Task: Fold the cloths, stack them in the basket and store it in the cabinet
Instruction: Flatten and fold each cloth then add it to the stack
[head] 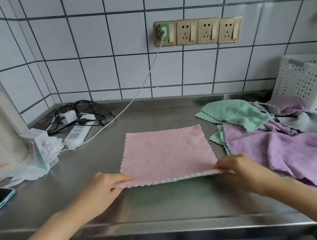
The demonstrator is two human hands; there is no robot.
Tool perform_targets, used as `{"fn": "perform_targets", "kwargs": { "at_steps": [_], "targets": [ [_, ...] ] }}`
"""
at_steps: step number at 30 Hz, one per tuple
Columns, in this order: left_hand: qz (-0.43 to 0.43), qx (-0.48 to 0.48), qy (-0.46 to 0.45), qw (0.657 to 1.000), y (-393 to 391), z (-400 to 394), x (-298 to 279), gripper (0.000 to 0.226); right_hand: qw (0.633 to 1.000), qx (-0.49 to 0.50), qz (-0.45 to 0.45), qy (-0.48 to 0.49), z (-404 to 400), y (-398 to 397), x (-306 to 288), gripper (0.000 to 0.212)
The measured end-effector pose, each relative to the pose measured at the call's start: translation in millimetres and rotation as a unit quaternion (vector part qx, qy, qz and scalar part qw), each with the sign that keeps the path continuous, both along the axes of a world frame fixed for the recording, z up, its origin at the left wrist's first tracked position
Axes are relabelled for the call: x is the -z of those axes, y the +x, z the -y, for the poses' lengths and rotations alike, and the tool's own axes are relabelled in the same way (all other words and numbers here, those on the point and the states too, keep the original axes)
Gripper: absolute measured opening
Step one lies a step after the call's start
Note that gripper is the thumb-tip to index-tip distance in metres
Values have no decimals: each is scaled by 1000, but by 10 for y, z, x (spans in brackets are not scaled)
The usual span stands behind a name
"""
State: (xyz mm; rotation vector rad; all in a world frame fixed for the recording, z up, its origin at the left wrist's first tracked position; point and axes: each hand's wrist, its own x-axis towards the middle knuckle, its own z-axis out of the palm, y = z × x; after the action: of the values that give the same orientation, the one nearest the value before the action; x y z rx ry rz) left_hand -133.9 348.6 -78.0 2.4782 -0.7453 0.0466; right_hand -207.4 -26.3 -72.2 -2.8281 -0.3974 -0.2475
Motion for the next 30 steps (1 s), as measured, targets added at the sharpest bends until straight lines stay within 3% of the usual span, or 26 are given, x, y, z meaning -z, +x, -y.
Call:
{"fn": "perform_targets", "kwargs": {
  "at_steps": [2,3,5,8,12,14,21,30],
  "targets": [
    [-73,16,-56,996,-70,-75,-181,34,998,9,-37,51,-3,-125,-114,13],
    [-116,23,-85,989,-115,-99,-262,12,994,15,-63,89,-14,-200,-179,14],
    [-168,30,-133,976,-167,-170,-377,40,972,28,-106,209,-24,-300,-290,19],
    [-238,8,-252,938,-106,-167,-413,47,938,55,-104,325,-10,-254,-356,27],
    [-251,-114,-310,910,211,88,-281,7,882,131,-115,437,-85,118,-253,16],
    [-219,-162,-290,918,423,211,-176,8,871,184,-107,443,-122,370,-174,22],
    [-109,-206,-211,949,720,418,104,47,885,282,-86,361,-59,798,152,35],
    [-9,-224,-139,965,902,423,264,47,897,301,-53,319,-81,830,153,20]
  ]
}}
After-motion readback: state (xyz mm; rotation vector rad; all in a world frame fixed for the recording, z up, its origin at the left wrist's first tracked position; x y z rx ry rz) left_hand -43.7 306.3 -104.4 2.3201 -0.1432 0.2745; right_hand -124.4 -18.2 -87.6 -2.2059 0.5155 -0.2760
